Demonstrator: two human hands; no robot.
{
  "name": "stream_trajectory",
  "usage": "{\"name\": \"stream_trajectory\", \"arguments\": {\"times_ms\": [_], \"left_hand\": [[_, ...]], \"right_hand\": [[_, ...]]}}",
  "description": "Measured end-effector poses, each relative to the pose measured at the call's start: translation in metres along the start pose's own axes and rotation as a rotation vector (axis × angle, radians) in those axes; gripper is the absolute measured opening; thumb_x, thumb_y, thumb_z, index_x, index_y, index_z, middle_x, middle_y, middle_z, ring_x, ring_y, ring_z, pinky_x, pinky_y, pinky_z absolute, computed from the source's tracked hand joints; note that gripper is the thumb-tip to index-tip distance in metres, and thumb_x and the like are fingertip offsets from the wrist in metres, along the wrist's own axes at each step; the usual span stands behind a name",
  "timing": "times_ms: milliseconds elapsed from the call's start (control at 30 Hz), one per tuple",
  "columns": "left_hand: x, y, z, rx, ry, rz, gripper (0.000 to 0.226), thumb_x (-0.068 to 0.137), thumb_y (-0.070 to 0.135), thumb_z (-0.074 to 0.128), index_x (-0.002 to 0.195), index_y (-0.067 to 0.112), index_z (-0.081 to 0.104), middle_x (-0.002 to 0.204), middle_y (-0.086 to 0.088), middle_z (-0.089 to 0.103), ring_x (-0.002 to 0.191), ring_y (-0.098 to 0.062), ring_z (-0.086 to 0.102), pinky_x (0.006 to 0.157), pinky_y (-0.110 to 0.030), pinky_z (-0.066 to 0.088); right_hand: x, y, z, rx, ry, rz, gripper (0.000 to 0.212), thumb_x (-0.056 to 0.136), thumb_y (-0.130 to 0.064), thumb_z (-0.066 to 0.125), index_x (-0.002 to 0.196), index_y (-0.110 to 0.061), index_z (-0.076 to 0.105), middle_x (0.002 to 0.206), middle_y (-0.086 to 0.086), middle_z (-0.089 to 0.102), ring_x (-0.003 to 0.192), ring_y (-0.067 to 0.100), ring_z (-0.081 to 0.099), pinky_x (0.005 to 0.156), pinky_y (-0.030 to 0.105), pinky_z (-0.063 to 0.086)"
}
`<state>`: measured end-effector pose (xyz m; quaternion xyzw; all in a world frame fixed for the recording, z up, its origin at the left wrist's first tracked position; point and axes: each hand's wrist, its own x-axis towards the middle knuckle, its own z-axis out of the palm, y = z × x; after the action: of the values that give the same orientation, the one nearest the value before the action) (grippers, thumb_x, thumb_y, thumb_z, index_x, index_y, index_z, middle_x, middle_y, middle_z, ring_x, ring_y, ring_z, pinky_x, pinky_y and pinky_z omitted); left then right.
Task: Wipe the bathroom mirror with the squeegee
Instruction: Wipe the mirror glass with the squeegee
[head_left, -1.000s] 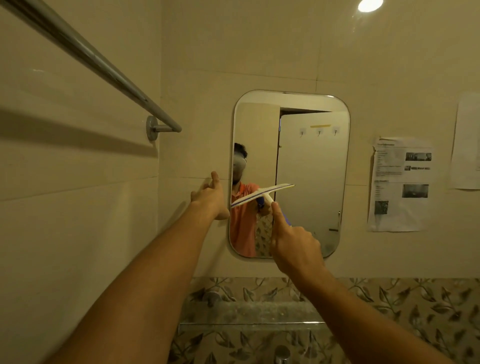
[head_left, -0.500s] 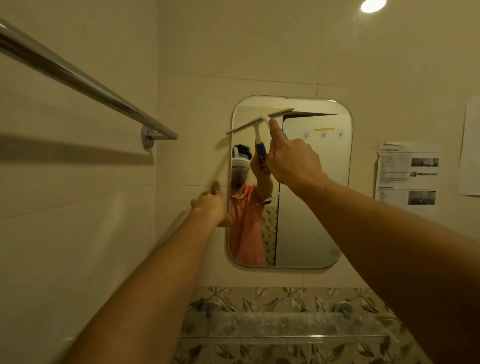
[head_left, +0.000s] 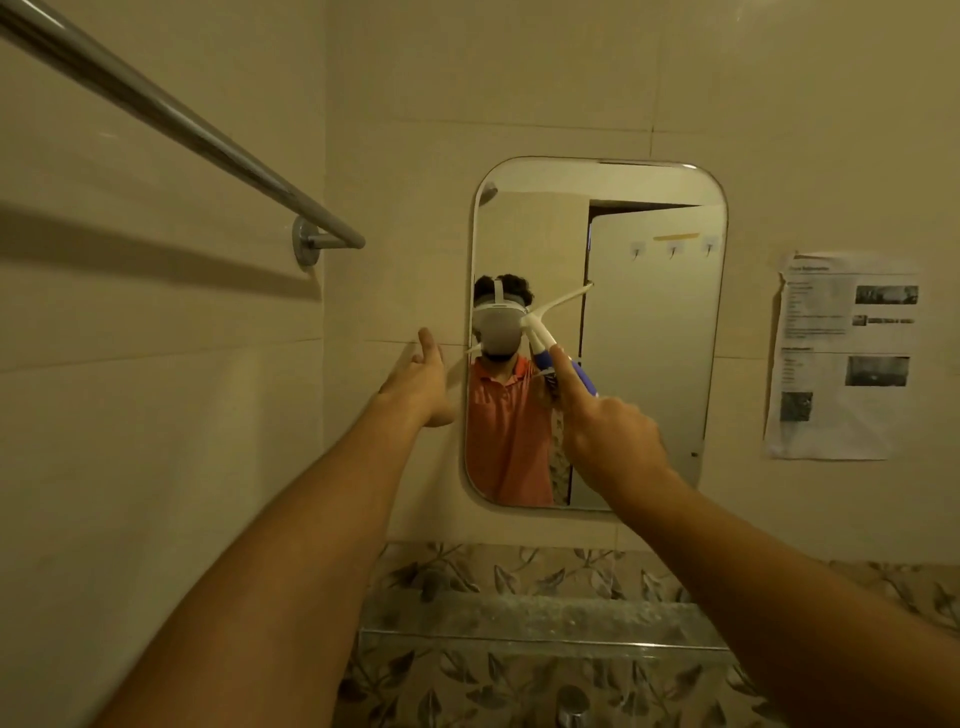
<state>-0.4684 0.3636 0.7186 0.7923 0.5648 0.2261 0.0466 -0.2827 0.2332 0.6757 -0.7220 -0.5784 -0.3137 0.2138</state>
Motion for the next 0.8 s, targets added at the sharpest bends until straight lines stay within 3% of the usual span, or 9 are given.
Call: {"name": "stream_trajectory", "arguments": {"times_ms": [100, 267, 433, 567, 667, 800], "left_hand": [[0.001, 0.001, 0.001, 0.027, 0.016, -0.010, 0.117, 0.086, 0.006, 0.063, 0.149, 0.019, -0.034, 0.161, -0.017, 0.023, 0.131, -0.037, 0.048, 0.105, -0.050, 0.046], [0.000, 0.001, 0.003, 0.063, -0.006, -0.029, 0.117, 0.086, 0.009, 0.063, 0.149, 0.019, -0.035, 0.166, -0.014, 0.010, 0.138, -0.041, 0.039, 0.110, -0.052, 0.040], [0.006, 0.004, -0.002, 0.069, -0.024, -0.028, 0.118, 0.087, 0.013, 0.066, 0.149, 0.018, -0.034, 0.167, -0.012, 0.004, 0.140, -0.039, 0.037, 0.111, -0.052, 0.039], [0.012, 0.002, -0.004, 0.057, -0.029, -0.022, 0.118, 0.084, 0.011, 0.064, 0.148, 0.018, -0.036, 0.165, -0.016, 0.009, 0.133, -0.039, 0.045, 0.107, -0.052, 0.043], [0.015, 0.004, -0.004, 0.081, -0.013, -0.021, 0.118, 0.084, 0.013, 0.064, 0.149, 0.016, -0.035, 0.162, -0.018, 0.019, 0.128, -0.039, 0.050, 0.104, -0.051, 0.046], [0.016, 0.011, -0.005, 0.104, -0.009, -0.016, 0.120, 0.085, 0.018, 0.067, 0.149, 0.015, -0.035, 0.158, -0.019, 0.026, 0.123, -0.038, 0.054, 0.102, -0.051, 0.048]], "right_hand": [[-0.006, 0.010, -0.002, -0.049, -0.042, -0.027, 0.080, 0.108, -0.019, 0.038, 0.157, -0.038, -0.023, 0.065, 0.001, 0.038, 0.048, 0.010, 0.044, 0.038, 0.023, 0.029], [-0.010, 0.027, -0.005, -0.119, -0.016, -0.084, 0.083, 0.107, -0.021, 0.036, 0.149, -0.039, -0.033, 0.065, 0.000, 0.041, 0.046, 0.010, 0.044, 0.039, 0.023, 0.033], [0.018, 0.029, -0.032, -0.013, 0.050, -0.172, 0.066, 0.109, -0.040, 0.025, 0.153, -0.042, -0.024, 0.066, -0.001, 0.044, 0.047, 0.010, 0.045, 0.041, 0.021, 0.037], [0.045, 0.020, -0.039, -0.087, 0.062, -0.204, 0.066, 0.110, -0.035, 0.030, 0.160, -0.039, -0.012, 0.069, 0.001, 0.042, 0.050, 0.012, 0.050, 0.045, 0.026, 0.047], [0.045, 0.019, -0.029, -0.119, 0.049, -0.198, 0.068, 0.110, -0.033, 0.032, 0.160, -0.037, -0.014, 0.068, -0.001, 0.033, 0.049, 0.011, 0.046, 0.042, 0.025, 0.041], [0.029, 0.035, -0.008, -0.118, 0.034, -0.205, 0.076, 0.110, -0.027, 0.032, 0.146, -0.041, -0.033, 0.066, -0.001, 0.036, 0.047, 0.009, 0.043, 0.040, 0.021, 0.032]]}}
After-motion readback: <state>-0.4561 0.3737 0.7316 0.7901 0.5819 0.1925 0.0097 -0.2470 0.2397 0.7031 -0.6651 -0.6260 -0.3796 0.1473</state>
